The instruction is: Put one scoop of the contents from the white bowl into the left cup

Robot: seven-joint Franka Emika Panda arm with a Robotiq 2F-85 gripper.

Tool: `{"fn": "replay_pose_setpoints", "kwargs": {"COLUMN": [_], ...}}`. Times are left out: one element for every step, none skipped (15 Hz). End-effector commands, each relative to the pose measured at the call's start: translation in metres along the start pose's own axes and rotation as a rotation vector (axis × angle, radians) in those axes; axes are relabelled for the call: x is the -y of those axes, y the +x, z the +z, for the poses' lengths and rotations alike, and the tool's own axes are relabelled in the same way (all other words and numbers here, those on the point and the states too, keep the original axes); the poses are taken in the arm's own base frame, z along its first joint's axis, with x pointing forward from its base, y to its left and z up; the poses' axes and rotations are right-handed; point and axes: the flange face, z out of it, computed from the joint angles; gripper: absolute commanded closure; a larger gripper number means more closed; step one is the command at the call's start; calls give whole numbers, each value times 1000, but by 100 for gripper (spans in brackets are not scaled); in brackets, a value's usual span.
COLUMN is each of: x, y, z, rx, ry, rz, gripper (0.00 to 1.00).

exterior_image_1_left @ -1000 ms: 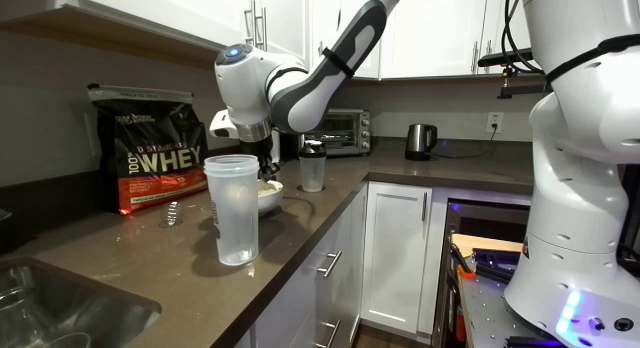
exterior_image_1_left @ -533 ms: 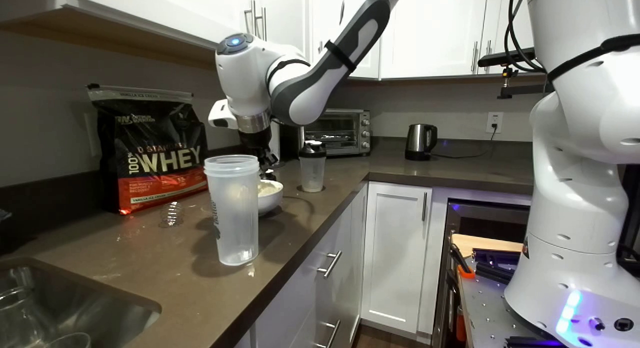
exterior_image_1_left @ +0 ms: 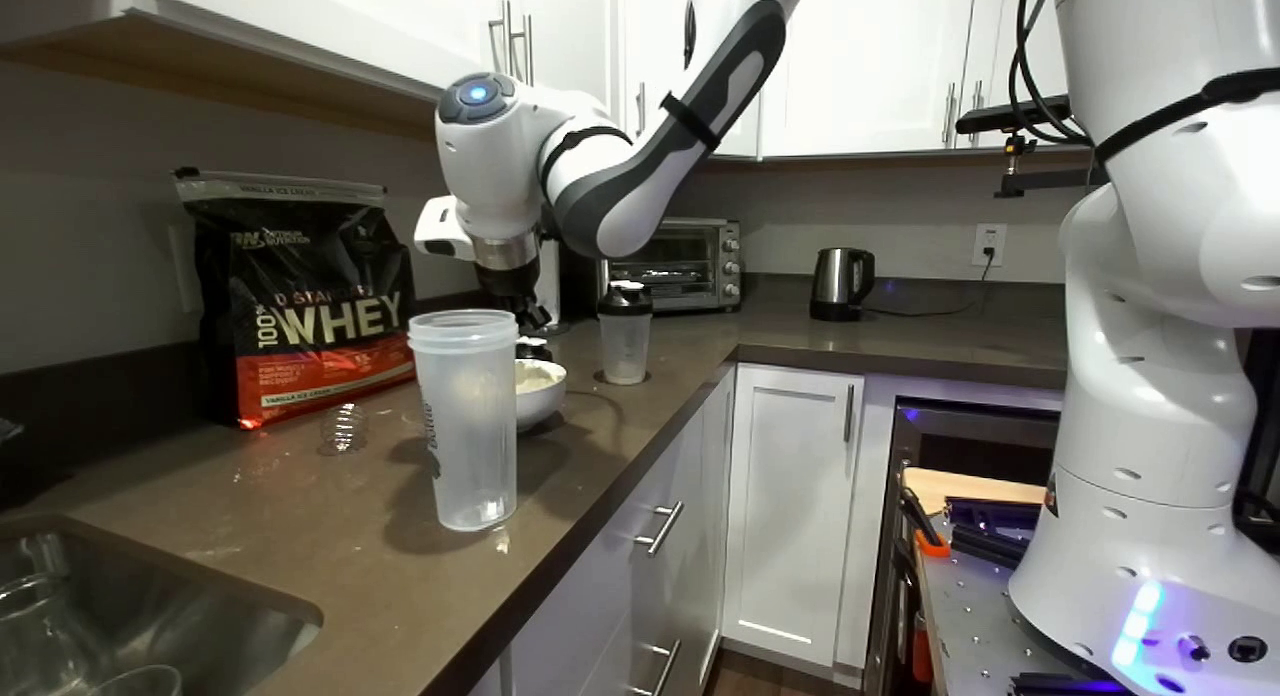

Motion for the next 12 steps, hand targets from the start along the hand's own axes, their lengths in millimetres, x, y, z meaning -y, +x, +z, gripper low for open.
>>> {"fn": "replay_pose_setpoints", "kwargs": {"x": [4,4,5,5,6,6,6,6,6,6,6,5], "y": [-3,-2,-2,-1,-1,1,2,3,4,5,6,7], "z": [1,3,4,5,6,8,10,11,13,14,15,17], "rx": [-4,0,2,3,5,7,9,11,12,14,16,17], "ry": [-44,-51,-55,-56,-59,-61,-62,-61,-60,-60,-64,-65], "rz": [15,17,22,25,28,34,39,45,51,56,62,66], "gripper": [99,99,99,99,99,99,99,99,99,99,99,99]}}
